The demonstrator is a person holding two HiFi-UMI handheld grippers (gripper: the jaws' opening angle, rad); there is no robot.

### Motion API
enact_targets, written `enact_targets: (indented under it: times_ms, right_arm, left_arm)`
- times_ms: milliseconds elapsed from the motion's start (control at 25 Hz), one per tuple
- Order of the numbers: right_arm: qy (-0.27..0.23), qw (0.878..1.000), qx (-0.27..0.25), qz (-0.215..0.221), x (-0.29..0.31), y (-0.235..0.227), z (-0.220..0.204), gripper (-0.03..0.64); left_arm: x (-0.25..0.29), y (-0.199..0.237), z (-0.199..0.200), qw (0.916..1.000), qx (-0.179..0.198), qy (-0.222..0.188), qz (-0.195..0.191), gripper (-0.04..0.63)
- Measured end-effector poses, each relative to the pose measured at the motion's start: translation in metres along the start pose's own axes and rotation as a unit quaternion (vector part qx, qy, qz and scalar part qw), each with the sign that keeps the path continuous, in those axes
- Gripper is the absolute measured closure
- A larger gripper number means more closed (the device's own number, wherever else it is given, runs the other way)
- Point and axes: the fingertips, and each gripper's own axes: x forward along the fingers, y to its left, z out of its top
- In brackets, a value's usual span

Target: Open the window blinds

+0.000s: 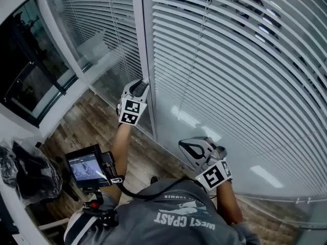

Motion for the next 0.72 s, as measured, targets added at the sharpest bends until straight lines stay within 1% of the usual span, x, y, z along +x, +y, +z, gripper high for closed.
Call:
enact_targets:
  times_ms: [40,80,120,160,200,240,280,320,360,400,440,480,520,560,600,640,680,720]
  right_arm:
    - [0.001,1.0,0.001,0.0,-0.002,0.0,0.002,0.621]
    - [0.001,1.0,0.002,0.001,-0.003,0.0,0.004,0.621]
    - [0.001,1.0,0.002,0.001,-0.005,0.001,0.005,0.621]
    - [0.001,1.0,0.002,0.002,-0.006,0.002,0.006,0.621]
    - [0.0,1.0,0.002,0.003,-0.007,0.004,0.005,0.621]
    - [0.0,1.0,0.002,0.003,-0.007,0.007,0.004,0.62]
    - [-0.001,1.0,0.002,0.003,-0.007,0.009,0.003,0.62]
    - [-0.001,1.0,0.002,0.004,-0.007,0.01,0.003,0.621]
    - [-0.001,1.0,0.002,0.004,-0.007,0.011,0.003,0.621]
    - [-0.001,1.0,0.002,0.006,-0.007,0.011,0.003,0.621]
    - [0.0,1.0,0.002,0.007,-0.007,0.012,0.002,0.621]
    - [0.001,1.0,0.002,0.009,-0.008,0.012,0.002,0.62]
    - [0.002,1.0,0.002,0.011,-0.008,0.012,0.001,0.621]
    - [0.003,1.0,0.002,0.012,-0.009,0.013,0.001,0.621]
    - [0.004,1.0,0.003,0.014,-0.01,0.013,0.002,0.621]
    - [0.005,1.0,0.003,0.014,-0.011,0.013,0.003,0.621]
    - [0.006,1.0,0.003,0.015,-0.012,0.013,0.003,0.62]
    - [0.006,1.0,0.004,0.015,-0.013,0.014,0.003,0.62]
  left_arm:
    - [-0.001,0.002,0.004,0.998,-0.061,-0.015,-0.011,0.469]
    - [-0.003,0.004,0.007,0.9916,-0.124,-0.029,-0.023,0.469]
    - [-0.004,0.005,0.008,0.9797,-0.192,-0.043,-0.037,0.469]
    - [-0.005,0.006,0.008,0.9606,-0.266,-0.059,-0.054,0.469]
    - [-0.006,0.006,0.005,0.9334,-0.343,-0.076,-0.073,0.469]
    - [-0.006,0.007,0.002,0.8998,-0.416,-0.093,-0.091,0.469]
    - [-0.006,0.007,0.0,0.8655,-0.477,-0.11,-0.107,0.469]
    - [-0.006,0.007,0.0,0.837,-0.519,-0.125,-0.118,0.469]
    - [-0.006,0.007,0.001,0.8195,-0.543,-0.135,-0.124,0.469]
    - [-0.006,0.007,0.001,0.8173,-0.546,-0.138,-0.121,0.469]
    - [-0.006,0.008,0.001,0.8345,-0.523,-0.134,-0.11,0.469]
    - [-0.005,0.008,0.0,0.8709,-0.468,-0.121,-0.088,0.469]
    - [-0.007,0.007,0.001,0.9185,-0.378,-0.101,-0.057,0.469]
    - [-0.009,0.006,0.003,0.9624,-0.26,-0.076,-0.019,0.469]
    - [-0.011,0.004,0.005,0.9899,-0.132,-0.049,0.018,0.458]
    - [-0.011,0.002,0.007,0.9984,-0.018,-0.022,0.048,0.456]
    - [-0.011,0.001,0.007,0.9956,0.065,0.0,0.068,0.456]
    - [-0.01,-0.001,0.007,0.9899,0.117,0.013,0.079,0.457]
